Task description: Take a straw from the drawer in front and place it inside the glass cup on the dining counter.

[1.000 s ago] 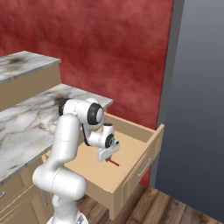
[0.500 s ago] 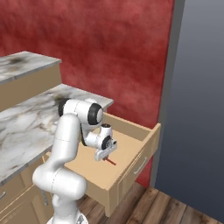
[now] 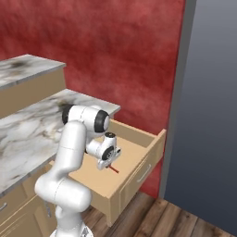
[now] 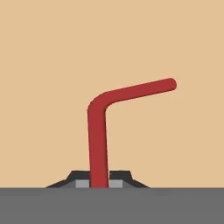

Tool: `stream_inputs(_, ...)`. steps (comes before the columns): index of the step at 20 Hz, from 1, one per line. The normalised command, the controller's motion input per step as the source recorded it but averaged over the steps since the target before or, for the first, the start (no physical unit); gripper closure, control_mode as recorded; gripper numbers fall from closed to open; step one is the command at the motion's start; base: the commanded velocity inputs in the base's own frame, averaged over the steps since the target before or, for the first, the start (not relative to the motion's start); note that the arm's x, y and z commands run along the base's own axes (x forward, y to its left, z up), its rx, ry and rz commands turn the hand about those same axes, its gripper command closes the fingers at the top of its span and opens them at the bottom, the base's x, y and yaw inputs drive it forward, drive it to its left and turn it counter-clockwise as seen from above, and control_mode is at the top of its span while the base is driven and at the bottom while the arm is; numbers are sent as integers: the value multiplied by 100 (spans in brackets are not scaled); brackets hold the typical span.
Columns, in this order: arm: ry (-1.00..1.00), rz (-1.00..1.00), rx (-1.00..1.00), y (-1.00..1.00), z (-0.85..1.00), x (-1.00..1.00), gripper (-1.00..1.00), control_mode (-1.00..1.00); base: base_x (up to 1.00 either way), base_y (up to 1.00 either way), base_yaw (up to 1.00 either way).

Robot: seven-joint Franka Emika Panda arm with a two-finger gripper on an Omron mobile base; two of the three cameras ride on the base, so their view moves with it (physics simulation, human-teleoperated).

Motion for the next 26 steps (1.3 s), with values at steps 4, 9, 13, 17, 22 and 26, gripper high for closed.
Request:
stream_inputs(4, 12, 0, -3, 0, -96, 0, 100, -100, 0, 0, 0)
stream_inputs(9, 11, 0, -8, 0, -48, 0, 100, -100, 0, 0, 0)
stream_inputs(13, 0, 0, 0, -13, 3, -1, 100, -100, 0, 0, 0)
stream_inputs(17, -1, 0, 0, -27, 26, -1, 100, -100, 0, 0, 0)
stream_inputs(22, 0, 0, 0, -26, 53, -1, 100, -100, 0, 0, 0)
stream_inputs(26, 0, 0, 0, -5, 73, -3, 100, -100, 0, 0, 0)
